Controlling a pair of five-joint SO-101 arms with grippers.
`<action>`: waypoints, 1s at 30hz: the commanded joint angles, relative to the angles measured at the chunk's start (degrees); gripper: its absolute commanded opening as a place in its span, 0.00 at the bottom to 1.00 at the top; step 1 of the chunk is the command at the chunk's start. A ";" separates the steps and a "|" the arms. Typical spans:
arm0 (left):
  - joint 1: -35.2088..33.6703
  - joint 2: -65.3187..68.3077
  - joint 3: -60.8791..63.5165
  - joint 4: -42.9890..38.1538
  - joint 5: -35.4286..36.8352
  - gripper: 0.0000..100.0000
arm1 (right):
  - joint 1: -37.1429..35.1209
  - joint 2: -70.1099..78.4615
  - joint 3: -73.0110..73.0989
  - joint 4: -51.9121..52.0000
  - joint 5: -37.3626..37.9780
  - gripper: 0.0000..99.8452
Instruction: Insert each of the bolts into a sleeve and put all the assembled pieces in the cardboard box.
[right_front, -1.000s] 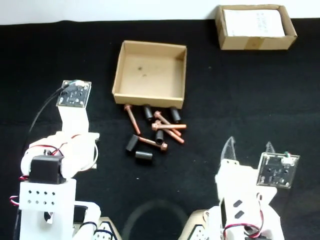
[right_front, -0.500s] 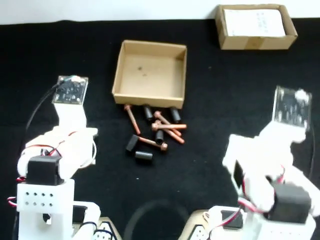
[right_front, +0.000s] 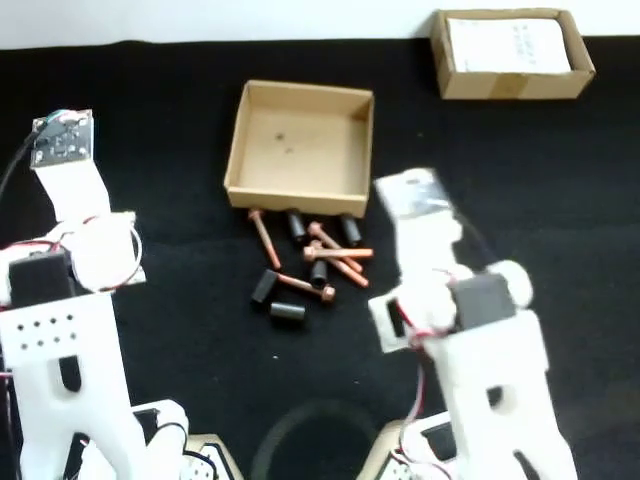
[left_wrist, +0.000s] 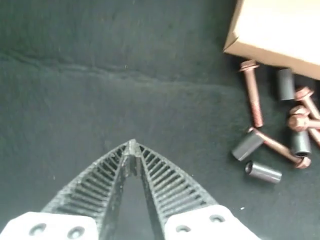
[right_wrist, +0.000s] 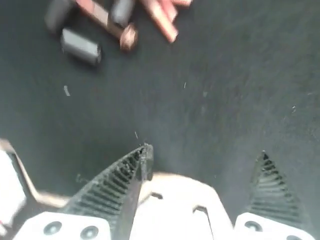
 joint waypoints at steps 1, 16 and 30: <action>-0.92 0.75 0.31 1.41 0.18 0.01 | -4.70 7.43 0.13 0.22 9.41 0.31; -2.15 -0.92 19.91 -10.02 -0.44 0.01 | -18.95 32.48 -6.29 -14.20 15.65 0.31; -2.07 -1.63 43.82 -46.24 -0.26 0.01 | -21.93 41.80 -8.48 -21.58 13.27 0.31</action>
